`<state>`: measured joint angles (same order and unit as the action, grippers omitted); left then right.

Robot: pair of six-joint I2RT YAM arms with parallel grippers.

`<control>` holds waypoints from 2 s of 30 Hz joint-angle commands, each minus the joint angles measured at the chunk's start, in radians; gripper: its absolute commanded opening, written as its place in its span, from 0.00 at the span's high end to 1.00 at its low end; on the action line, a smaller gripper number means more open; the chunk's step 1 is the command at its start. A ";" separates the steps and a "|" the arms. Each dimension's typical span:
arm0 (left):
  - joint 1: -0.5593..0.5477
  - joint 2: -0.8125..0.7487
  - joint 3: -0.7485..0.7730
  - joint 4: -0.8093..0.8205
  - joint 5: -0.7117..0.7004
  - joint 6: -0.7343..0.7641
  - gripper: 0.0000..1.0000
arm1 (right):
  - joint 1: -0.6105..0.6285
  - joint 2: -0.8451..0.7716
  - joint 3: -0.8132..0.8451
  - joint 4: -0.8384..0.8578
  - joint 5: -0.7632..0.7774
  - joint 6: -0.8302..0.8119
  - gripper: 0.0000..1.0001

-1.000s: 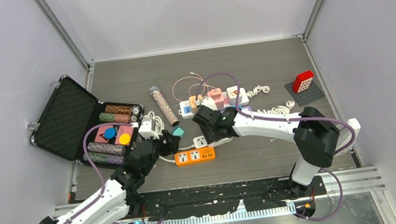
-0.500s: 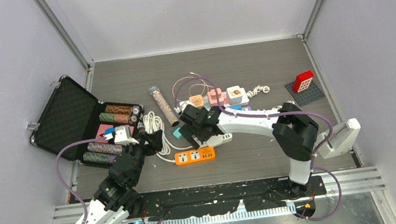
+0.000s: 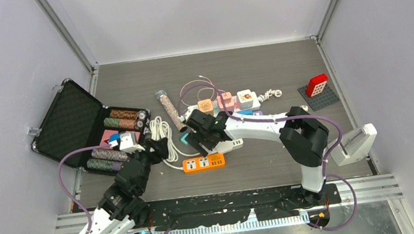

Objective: Insert the plug

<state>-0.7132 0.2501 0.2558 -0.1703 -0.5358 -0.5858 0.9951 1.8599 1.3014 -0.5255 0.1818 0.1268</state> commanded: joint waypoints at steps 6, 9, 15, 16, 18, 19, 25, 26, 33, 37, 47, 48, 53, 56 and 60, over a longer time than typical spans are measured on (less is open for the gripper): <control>0.003 0.054 0.031 0.046 0.023 -0.014 0.31 | -0.053 0.047 0.025 -0.094 -0.014 -0.002 0.37; 0.004 0.062 0.033 0.049 0.046 -0.009 0.31 | -0.066 0.018 -0.015 -0.107 0.001 0.017 0.41; 0.004 0.093 0.036 0.069 0.092 -0.005 0.30 | -0.087 -0.043 -0.094 -0.105 0.015 0.039 0.43; 0.003 0.100 0.039 0.072 0.100 -0.005 0.30 | -0.092 -0.047 -0.099 -0.106 0.018 0.036 0.43; 0.004 0.117 0.046 0.070 0.117 -0.003 0.30 | -0.096 -0.061 -0.113 -0.108 0.025 0.021 0.44; 0.004 0.124 0.052 0.066 0.122 -0.002 0.30 | -0.100 -0.071 -0.124 -0.111 0.028 0.016 0.45; 0.003 0.148 0.067 0.047 0.135 0.000 0.28 | -0.111 -0.130 -0.142 -0.110 0.014 -0.059 0.46; 0.004 0.148 0.070 0.045 0.136 0.000 0.28 | -0.111 -0.135 -0.136 -0.105 0.000 -0.060 0.45; 0.004 0.122 0.100 -0.001 0.097 0.002 0.27 | -0.084 -0.050 0.064 -0.048 -0.011 -0.096 0.20; 0.003 0.087 0.111 -0.035 0.076 0.013 0.26 | -0.077 0.043 0.164 -0.025 -0.030 -0.174 0.22; 0.003 0.028 0.116 -0.057 0.053 0.019 0.25 | -0.080 0.172 0.265 0.019 -0.208 -0.343 0.32; 0.004 0.029 0.119 -0.062 0.054 0.019 0.25 | -0.080 0.183 0.275 0.012 -0.210 -0.350 0.32; 0.004 0.028 0.129 -0.088 0.053 0.018 0.25 | -0.093 0.237 0.339 0.009 -0.230 -0.366 0.32; 0.004 0.024 0.131 -0.089 0.052 0.016 0.25 | -0.096 0.280 0.393 -0.032 -0.241 -0.381 0.34; 0.004 0.019 0.136 -0.100 0.051 0.015 0.25 | -0.103 0.309 0.452 -0.078 -0.231 -0.379 0.55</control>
<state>-0.7132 0.2813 0.3458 -0.2646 -0.4637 -0.5770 0.9001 2.1544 1.6749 -0.5644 -0.0383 -0.2333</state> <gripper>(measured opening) 0.751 0.543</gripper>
